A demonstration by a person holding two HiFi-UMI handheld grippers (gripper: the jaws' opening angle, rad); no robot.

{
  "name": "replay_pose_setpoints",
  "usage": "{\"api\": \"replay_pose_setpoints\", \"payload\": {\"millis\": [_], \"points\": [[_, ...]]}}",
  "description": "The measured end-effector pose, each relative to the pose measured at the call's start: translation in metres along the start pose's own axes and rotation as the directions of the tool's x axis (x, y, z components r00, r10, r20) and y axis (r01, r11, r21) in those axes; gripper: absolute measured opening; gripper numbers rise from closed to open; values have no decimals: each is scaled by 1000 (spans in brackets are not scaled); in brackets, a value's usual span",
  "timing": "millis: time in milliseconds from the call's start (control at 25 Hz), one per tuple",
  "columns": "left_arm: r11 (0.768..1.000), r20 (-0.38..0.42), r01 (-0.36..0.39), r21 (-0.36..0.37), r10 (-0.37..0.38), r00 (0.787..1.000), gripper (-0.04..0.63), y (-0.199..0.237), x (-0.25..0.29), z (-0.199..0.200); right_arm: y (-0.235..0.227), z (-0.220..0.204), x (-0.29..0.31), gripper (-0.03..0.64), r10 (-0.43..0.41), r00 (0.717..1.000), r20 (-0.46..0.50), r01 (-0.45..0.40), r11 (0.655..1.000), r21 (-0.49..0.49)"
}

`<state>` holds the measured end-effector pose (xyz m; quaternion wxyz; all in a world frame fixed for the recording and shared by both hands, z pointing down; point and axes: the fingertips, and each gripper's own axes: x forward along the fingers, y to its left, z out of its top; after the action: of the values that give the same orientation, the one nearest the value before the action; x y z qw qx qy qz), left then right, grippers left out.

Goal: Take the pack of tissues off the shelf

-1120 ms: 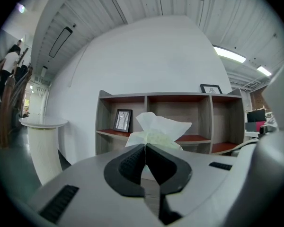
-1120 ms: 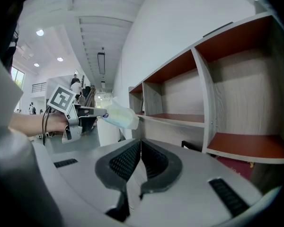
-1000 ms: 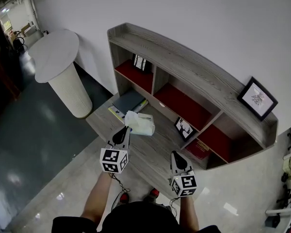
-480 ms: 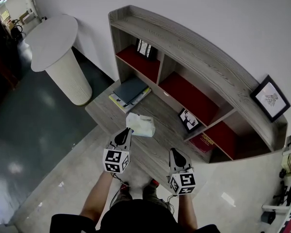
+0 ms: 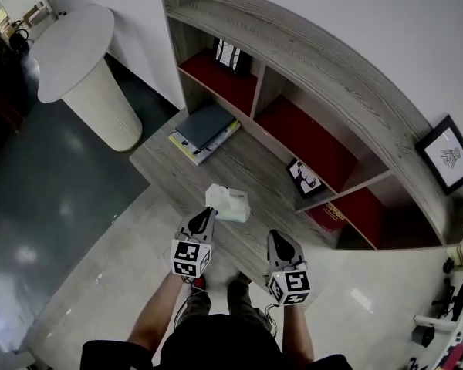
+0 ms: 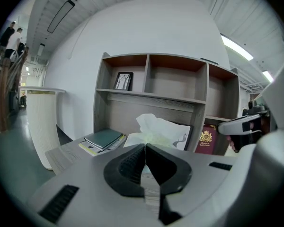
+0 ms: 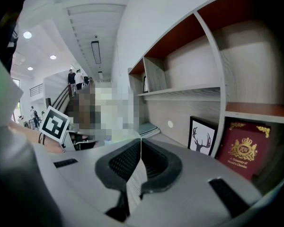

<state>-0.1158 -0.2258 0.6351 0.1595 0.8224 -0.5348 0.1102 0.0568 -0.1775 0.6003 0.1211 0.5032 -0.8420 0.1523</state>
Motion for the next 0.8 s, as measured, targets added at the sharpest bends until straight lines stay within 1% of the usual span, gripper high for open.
{"api": "replay_pose_setpoints", "payload": {"millis": [160, 440, 640, 800], "points": [[1000, -23, 9, -4, -9, 1000, 12, -4, 3, -16, -4, -10, 5, 29, -4, 1000, -21, 4, 1000, 18], [1000, -69, -4, -27, 2, 998, 12, -5, 8, -48, -8, -29, 11, 29, 0, 998, -61, 2, 1000, 31], [1000, -98, -15, -14, 14, 995, 12, -3, 16, -68, -11, -42, 12, 29, 4, 996, -93, -1, 999, 33], [999, -113, -29, -29, 25, 993, 12, -2, 19, -80, -13, -48, 13, 29, 9, 994, -113, -6, 999, 31]]}}
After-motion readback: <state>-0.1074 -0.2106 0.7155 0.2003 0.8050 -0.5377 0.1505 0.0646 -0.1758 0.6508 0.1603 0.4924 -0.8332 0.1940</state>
